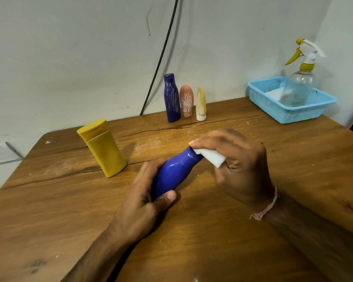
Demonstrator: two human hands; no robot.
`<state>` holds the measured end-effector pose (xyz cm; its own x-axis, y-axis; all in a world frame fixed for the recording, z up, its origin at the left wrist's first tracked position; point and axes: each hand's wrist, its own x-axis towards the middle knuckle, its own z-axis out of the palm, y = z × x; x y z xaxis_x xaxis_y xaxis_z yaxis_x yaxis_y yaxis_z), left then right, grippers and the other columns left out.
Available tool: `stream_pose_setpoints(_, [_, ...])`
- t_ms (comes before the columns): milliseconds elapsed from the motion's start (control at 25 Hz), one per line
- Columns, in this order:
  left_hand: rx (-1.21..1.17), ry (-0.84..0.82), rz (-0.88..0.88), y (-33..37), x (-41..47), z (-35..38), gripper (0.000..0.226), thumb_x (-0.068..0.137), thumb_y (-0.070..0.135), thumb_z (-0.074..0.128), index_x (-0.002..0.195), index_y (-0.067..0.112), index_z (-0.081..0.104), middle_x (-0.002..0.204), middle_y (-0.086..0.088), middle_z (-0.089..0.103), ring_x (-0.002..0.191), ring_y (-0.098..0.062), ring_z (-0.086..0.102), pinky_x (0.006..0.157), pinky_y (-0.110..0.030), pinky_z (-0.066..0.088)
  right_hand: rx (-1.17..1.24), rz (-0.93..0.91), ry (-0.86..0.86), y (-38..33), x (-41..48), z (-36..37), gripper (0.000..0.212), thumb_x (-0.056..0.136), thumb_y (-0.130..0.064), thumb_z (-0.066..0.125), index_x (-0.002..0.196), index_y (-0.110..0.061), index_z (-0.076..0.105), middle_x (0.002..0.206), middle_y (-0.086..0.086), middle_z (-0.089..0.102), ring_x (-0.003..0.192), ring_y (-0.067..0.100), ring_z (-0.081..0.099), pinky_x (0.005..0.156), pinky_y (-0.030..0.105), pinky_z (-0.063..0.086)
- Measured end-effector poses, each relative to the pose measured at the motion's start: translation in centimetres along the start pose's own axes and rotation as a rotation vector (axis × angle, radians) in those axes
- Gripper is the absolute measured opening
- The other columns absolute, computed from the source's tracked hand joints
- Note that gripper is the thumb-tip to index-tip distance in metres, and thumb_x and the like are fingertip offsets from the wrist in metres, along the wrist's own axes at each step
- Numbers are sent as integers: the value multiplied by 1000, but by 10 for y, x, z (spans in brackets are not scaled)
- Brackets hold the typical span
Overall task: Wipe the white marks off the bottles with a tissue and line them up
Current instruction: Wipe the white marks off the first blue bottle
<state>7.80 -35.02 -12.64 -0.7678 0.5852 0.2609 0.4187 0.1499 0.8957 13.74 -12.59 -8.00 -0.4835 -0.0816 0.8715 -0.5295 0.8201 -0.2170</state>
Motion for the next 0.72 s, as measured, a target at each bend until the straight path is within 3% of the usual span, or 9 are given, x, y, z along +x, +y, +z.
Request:
stream_pose_setpoints(200, [-22,22,-10,-1,0,0,62,80,42,75,138,37,55,127,10,57,117,-25,58,99,-60,51,54,-54,-34,2,2,-3,24,82,1,60,102,1,74,101,12,74,100,21,68,87,29,56])
stream_pose_setpoints(360, [-15,17,-6,1,0,0,59,81,39,75,136,37,56,123,11,57,114,-23,58,98,-58,52,27,-19,-28,1,1,0,29,85,0,60,110,-1,74,108,10,74,104,21,68,90,30,55])
stream_pose_setpoints(480, [-19,29,-24,2,0,0,59,81,29,76,135,38,57,124,12,59,114,-15,59,97,-43,50,61,-65,-36,2,1,-3,24,86,0,59,103,0,75,103,12,75,100,23,69,86,30,56])
stream_pose_setpoints(560, [19,36,-11,3,-1,0,58,80,34,75,134,41,56,123,15,60,113,-12,58,94,-36,47,28,-20,-17,5,-1,-1,26,85,0,60,106,-2,75,104,10,74,101,22,69,85,32,56])
stream_pose_setpoints(720, [17,19,-6,7,-3,0,58,75,44,74,131,48,57,120,17,59,111,-13,58,98,-48,50,77,-41,-34,2,-2,3,28,86,1,61,111,0,73,110,10,74,106,23,69,90,34,56])
